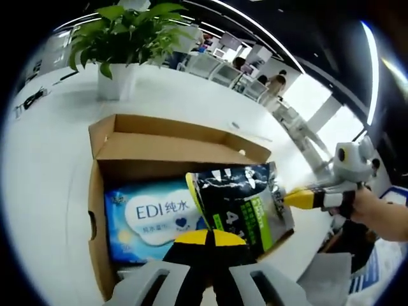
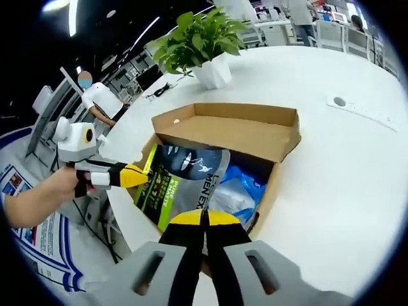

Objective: Operate the shoe box by opening the lid, removing the specified soft item, and placing it in the target area until the item is outside and the box remains undamaged.

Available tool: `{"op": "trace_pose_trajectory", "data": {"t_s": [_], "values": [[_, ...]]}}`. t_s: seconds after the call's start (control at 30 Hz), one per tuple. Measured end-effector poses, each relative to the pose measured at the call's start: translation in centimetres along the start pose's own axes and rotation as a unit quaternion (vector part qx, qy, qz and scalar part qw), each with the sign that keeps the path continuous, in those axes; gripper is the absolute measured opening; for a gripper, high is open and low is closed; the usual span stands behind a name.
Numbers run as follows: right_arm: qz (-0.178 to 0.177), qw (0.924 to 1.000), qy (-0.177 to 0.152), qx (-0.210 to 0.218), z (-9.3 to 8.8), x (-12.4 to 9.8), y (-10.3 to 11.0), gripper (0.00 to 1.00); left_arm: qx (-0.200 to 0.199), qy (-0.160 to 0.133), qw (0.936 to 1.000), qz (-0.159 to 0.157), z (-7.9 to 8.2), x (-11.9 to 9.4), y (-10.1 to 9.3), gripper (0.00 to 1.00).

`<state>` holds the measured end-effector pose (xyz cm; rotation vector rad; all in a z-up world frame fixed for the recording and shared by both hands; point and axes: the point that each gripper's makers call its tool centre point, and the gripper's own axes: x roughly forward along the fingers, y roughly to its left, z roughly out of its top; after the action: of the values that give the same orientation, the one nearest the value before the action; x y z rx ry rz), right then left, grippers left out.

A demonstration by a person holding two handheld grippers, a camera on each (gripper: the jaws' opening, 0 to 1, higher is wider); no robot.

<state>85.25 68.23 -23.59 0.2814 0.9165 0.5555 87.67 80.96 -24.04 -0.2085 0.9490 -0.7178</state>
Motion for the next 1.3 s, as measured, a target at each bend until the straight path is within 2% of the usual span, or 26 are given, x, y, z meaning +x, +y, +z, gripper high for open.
{"op": "trace_pose_trajectory", "data": {"t_s": [0.43, 0.8, 1.3], "values": [[-0.005, 0.9997, -0.023, 0.005, 0.5, -2.9, -1.4, 0.0, 0.019, -0.006, 0.9998, -0.006, 1.3, 0.1, -3.0, 0.0], [-0.021, 0.999, -0.037, 0.014, -0.2, -6.3, -3.7, 0.0, 0.034, -0.001, 0.9992, -0.02, 1.2, 1.3, -7.4, 0.0], [-0.045, 0.9971, -0.051, 0.034, -2.2, -11.8, -8.4, 0.0, 0.059, 0.018, 0.9971, -0.046, 1.3, 5.2, -13.8, 0.0]]}}
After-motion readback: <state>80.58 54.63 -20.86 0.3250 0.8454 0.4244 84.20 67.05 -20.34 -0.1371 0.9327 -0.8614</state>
